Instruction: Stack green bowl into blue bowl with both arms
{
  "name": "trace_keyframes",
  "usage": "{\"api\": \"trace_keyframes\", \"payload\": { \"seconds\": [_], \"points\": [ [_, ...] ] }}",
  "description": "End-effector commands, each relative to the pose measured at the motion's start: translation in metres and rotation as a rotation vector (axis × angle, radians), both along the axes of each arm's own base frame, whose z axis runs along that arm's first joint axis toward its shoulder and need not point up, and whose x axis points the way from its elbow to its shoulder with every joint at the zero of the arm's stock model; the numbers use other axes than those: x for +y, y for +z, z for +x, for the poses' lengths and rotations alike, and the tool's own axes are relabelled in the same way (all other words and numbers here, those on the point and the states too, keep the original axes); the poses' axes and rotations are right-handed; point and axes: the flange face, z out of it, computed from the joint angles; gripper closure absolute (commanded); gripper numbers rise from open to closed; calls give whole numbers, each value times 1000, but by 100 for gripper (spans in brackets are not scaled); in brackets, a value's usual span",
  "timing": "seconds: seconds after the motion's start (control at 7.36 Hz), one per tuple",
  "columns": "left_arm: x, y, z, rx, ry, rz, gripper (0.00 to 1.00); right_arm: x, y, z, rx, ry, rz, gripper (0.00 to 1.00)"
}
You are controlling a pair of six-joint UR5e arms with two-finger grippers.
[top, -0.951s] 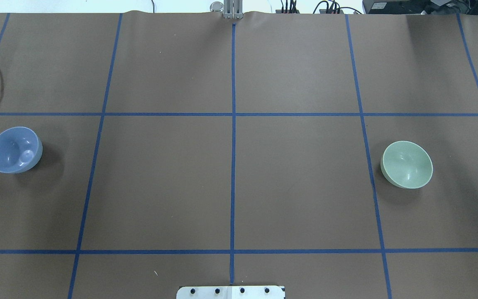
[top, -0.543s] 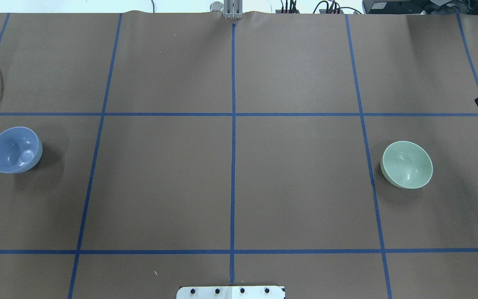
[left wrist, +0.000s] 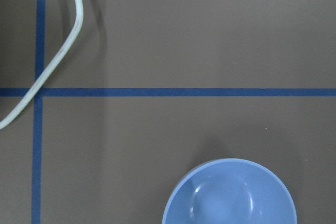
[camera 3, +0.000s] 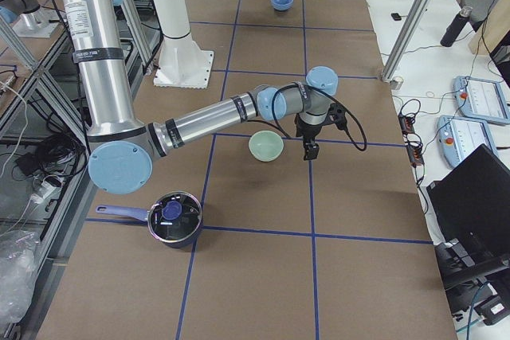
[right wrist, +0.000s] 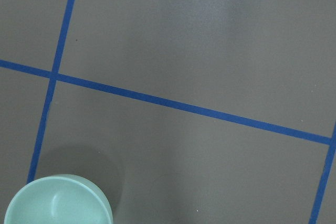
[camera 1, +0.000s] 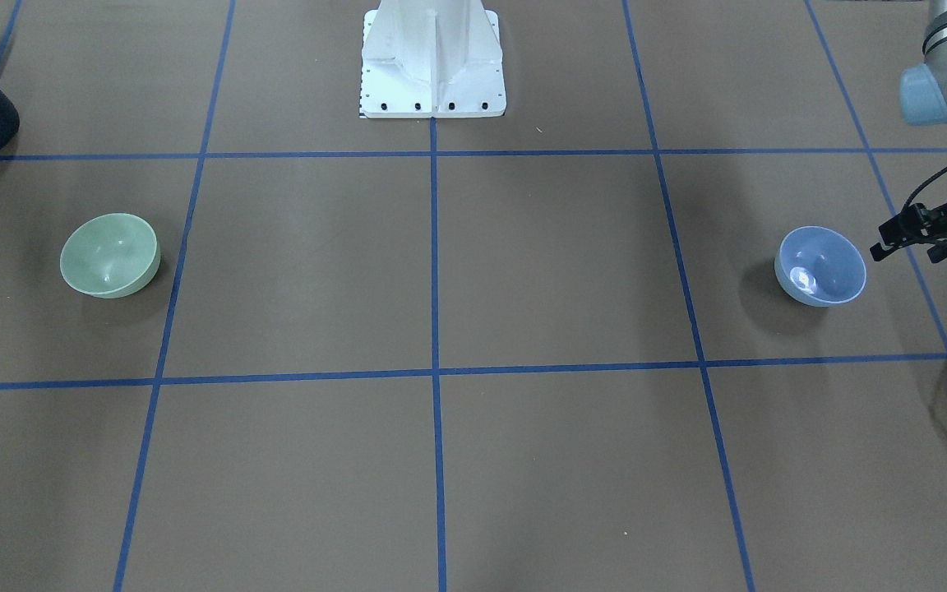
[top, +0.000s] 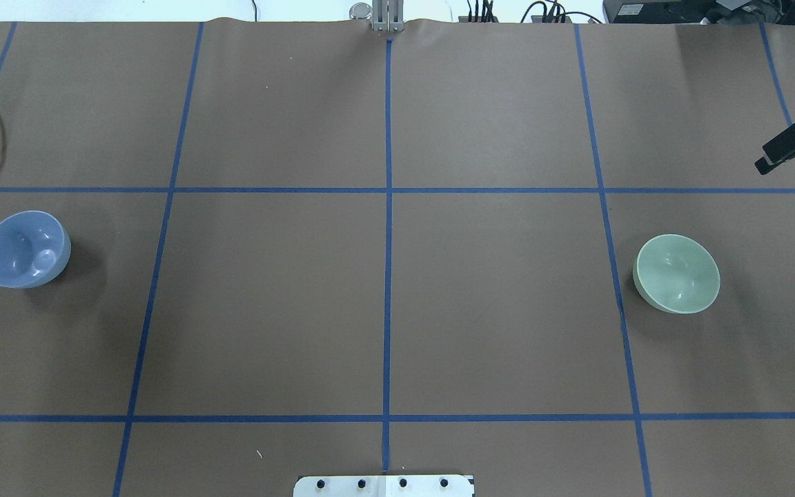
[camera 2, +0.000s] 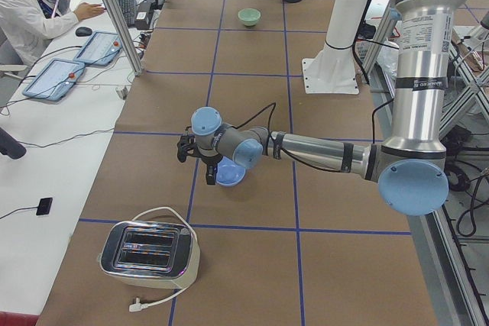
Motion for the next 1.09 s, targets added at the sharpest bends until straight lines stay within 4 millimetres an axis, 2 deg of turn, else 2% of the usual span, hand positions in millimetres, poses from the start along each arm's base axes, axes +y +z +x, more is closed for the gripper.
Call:
{"api": "trace_keyframes", "payload": {
  "seconds": [0.0,0.14,0.27,0.54,0.95],
  "points": [
    [2,17,11,-7,18,-11,2,6,-2,-28,-5,-36,-15,0],
    [1,38,13,1,20,7,2,10,0,-35,-4,-52,-18,0],
    [2,47,18,6,27,14,2,12,1,-38,-8,-58,-3,0],
    [6,48,30,5,30,-11,5,21,10,-50,-19,-75,23,0],
    [10,56,42,0,56,-22,12,23,7,-57,-22,-78,19,0]
  ]
}}
